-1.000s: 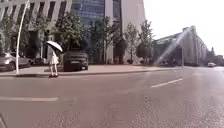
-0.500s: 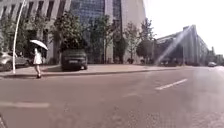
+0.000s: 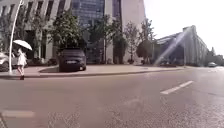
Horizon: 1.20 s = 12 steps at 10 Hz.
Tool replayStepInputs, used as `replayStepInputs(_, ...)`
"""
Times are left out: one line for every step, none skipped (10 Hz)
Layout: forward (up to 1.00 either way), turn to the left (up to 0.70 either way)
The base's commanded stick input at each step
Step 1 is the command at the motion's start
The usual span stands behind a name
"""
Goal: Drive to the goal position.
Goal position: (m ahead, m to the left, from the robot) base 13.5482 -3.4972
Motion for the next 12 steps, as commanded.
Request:
replayStepInputs(0.70, 0.00)
replayStepInputs(0.70, 0.00)
replayStepInputs(0.70, 0.00)
replayStepInputs(0.70, 0.00)
replayStepInputs(0.70, 0.00)
replayStepInputs(0.70, 0.00)
replayStepInputs(0.70, 0.00)
replayStepInputs(0.70, 0.00)
replayStepInputs(0.70, 0.00)
replayStepInputs(0.70, 0.00)
replayStepInputs(0.70, 0.00)
replayStepInputs(0.70, 0.00)
